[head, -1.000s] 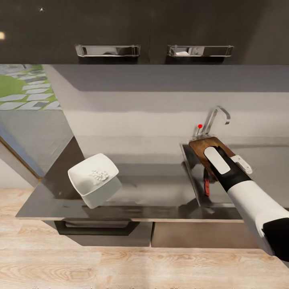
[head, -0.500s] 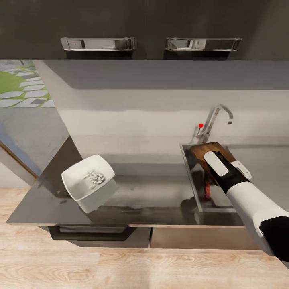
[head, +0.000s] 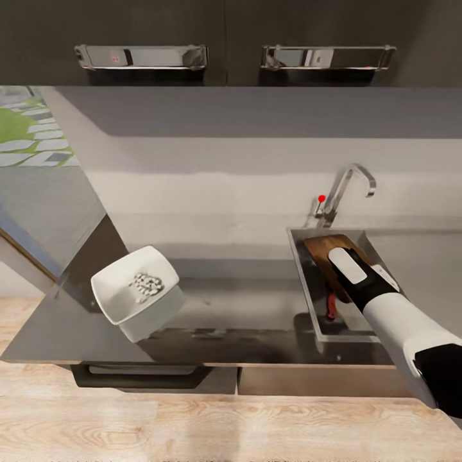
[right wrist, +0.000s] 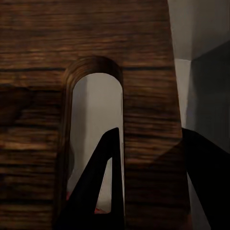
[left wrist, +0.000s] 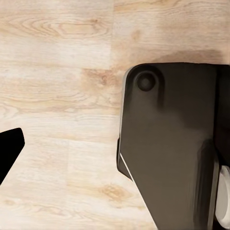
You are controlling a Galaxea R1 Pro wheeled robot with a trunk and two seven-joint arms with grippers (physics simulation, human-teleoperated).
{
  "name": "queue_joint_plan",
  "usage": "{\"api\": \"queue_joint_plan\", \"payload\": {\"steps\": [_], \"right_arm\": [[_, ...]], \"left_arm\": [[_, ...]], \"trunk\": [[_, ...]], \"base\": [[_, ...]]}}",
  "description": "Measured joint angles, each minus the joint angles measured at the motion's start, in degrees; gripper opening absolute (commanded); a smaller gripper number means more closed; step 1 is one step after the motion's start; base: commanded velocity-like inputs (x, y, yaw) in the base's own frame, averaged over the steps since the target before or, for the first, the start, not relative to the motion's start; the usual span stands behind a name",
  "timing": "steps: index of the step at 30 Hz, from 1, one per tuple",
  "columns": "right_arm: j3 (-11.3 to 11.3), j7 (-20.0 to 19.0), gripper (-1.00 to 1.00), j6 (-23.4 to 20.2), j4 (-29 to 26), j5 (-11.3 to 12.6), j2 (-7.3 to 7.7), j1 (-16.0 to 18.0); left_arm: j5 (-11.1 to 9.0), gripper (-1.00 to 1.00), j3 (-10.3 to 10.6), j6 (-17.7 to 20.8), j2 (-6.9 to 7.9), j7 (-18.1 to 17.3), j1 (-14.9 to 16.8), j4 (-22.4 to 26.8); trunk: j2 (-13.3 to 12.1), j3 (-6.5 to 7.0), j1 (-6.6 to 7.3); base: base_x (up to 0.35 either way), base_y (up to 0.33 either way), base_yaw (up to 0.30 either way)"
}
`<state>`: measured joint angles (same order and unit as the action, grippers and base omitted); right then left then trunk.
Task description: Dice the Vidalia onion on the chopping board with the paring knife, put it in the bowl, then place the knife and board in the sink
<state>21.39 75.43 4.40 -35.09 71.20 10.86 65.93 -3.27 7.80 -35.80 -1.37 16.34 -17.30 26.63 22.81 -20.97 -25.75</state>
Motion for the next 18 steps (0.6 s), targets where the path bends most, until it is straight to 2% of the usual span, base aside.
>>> {"api": "queue_joint_plan", "payload": {"steps": [6,14,18], "right_arm": [[0.0,-0.1,-1.0,0.0,0.2,0.0,0.02,0.0],[0.0,-0.4,-1.0,0.8,1.8,0.1,-0.09,0.0],[0.0,-5.1,-1.0,0.8,5.3,0.3,-0.17,0.0]], "left_arm": [[0.0,1.0,0.0,0.1,0.0,0.0,0.0,0.0],[0.0,1.0,0.0,0.1,0.0,0.0,0.0,-0.1],[0.0,1.0,0.0,0.1,0.0,0.0,0.0,-0.1]], "trunk": [[0.0,-0.55,0.02],[0.0,-1.29,0.0],[0.0,-1.66,0.0]], "base": [[0.144,-0.147,0.0],[0.017,-0.019,0.0],[0.0,0.0,0.0]]}}
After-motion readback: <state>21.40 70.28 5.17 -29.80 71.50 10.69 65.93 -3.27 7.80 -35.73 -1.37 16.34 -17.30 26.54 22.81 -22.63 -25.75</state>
